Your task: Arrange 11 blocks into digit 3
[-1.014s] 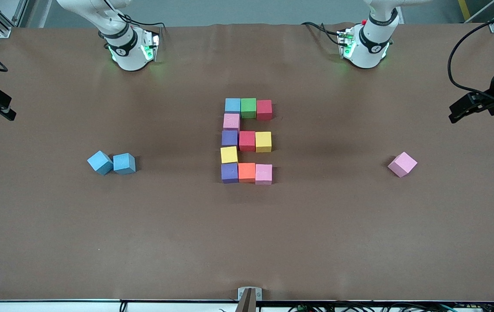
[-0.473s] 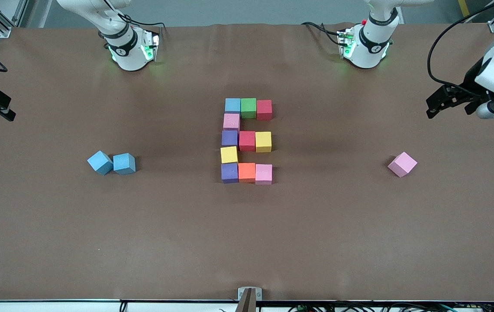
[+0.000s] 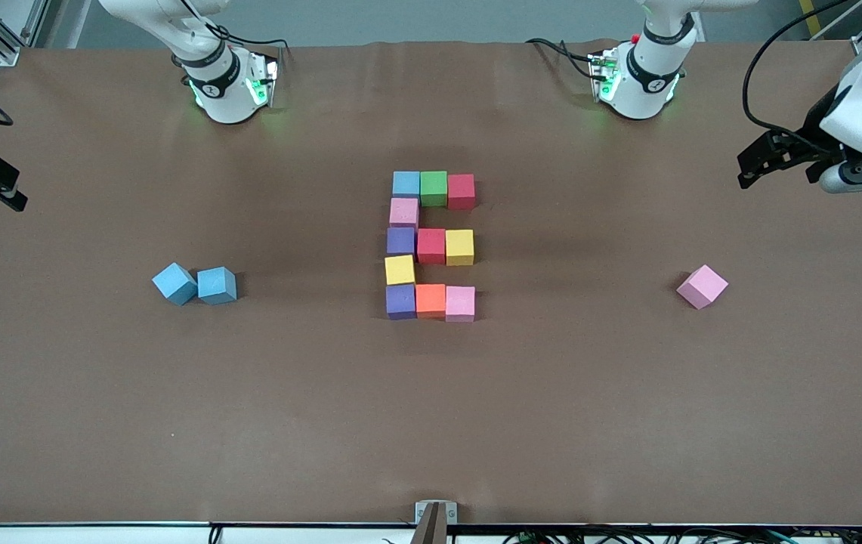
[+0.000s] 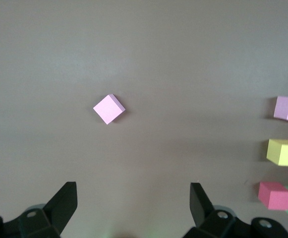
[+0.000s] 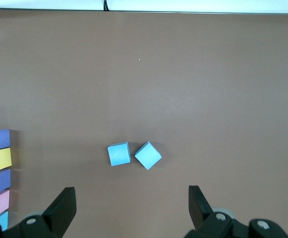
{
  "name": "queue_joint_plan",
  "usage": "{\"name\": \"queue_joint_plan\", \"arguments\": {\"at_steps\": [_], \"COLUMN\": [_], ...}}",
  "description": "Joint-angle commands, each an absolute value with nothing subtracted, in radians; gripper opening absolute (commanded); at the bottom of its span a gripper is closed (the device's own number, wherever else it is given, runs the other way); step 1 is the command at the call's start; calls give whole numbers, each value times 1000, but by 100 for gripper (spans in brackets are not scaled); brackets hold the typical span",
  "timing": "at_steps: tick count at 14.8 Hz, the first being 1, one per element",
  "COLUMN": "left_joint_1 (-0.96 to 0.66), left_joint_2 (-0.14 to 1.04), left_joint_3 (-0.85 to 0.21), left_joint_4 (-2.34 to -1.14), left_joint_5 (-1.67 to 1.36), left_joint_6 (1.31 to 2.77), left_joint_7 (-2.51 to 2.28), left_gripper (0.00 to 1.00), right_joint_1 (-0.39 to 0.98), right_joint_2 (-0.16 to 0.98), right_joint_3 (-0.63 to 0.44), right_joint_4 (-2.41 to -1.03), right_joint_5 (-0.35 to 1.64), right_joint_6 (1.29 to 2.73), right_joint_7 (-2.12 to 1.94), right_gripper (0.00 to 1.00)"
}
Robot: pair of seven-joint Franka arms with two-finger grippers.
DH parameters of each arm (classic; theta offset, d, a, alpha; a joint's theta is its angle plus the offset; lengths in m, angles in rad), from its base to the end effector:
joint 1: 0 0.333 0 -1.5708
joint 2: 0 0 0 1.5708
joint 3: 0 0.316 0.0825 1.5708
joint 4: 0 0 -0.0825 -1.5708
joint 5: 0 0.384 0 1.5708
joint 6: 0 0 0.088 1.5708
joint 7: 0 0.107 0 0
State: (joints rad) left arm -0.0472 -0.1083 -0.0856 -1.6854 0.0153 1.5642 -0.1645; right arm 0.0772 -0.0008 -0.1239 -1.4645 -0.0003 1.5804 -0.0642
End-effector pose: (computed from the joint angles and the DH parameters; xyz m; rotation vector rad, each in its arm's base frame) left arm 0.5144 -0.0695 0.6278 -3.1149 -0.0502 0.0148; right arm 0.5545 -0.0260 0.6761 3.1295 0.0274 0.1825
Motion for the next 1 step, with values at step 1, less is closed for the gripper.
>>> {"name": "queue_joint_plan", "arguments": {"at_steps": [1], "left_joint_1": [-48], "left_joint_2": [-104], "left_joint_3": [-78], "left_joint_4": [-1657], "left_joint_5": [-2], "left_joint_6": [1523], "left_joint_7": [-104], "left_gripper": [100], "right_joint_1": [84], "right_joint_2": [2], "right_joint_3": [-124], "right_joint_4": [-1457], "right_joint_5": [-9], "right_joint_6": [1583], "right_joint_7": [-51], "right_gripper": [100]}}
